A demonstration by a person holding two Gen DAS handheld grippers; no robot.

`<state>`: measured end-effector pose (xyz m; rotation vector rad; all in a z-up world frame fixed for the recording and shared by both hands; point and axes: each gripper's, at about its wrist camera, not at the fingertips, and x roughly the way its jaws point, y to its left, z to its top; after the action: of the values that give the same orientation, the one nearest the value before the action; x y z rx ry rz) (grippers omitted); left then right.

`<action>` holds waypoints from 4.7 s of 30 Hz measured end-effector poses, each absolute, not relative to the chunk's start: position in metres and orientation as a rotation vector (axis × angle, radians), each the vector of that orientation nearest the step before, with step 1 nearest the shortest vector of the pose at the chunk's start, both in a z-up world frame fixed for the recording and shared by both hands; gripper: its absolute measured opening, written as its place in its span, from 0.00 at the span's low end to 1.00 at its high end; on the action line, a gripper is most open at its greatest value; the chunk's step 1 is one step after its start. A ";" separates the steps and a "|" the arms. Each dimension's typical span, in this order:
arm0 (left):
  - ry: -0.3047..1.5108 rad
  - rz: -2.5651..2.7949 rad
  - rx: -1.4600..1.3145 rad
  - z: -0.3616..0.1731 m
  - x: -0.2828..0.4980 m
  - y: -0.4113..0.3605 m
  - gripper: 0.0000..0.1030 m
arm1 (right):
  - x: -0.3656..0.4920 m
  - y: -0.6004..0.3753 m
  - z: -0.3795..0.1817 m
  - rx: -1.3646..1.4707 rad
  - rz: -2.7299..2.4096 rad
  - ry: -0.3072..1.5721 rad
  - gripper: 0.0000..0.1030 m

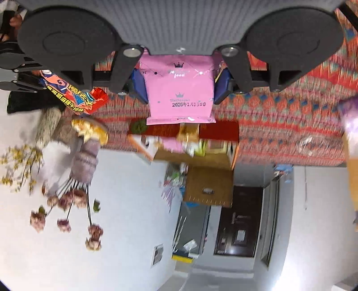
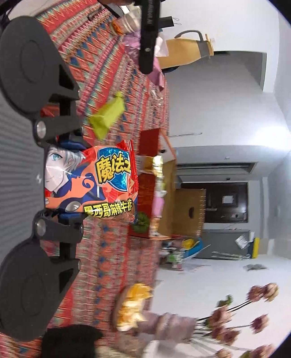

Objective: Organize snacks
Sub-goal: 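Carry the pink packet and chip bag over the orange box and lower them, then open both tools to release the packet and chip bag into the box, then withdraw both tools back toward the remaining snacks, then grasp the yellow-green bar with the left tool while the right tool grasps the gold-wrapped packet, then carry the bar and gold packet over the orange box and lower them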

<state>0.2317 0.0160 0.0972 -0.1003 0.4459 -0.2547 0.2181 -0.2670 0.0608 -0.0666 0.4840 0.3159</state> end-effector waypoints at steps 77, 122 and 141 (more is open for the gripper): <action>0.428 -0.150 0.002 0.075 0.156 0.016 1.00 | 0.209 -0.263 0.081 -0.054 0.333 0.420 0.99; 0.629 -0.130 0.001 -0.009 0.351 0.035 0.33 | 0.343 -0.238 0.036 -0.055 0.284 0.558 0.97; 0.558 -0.129 -0.149 0.003 0.346 0.077 0.33 | 0.487 -0.116 -0.008 0.055 0.118 0.568 0.39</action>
<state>0.3458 0.0772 0.0035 -0.1491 0.5580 -0.1289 0.4868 -0.1162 -0.0084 0.0554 0.5678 0.1182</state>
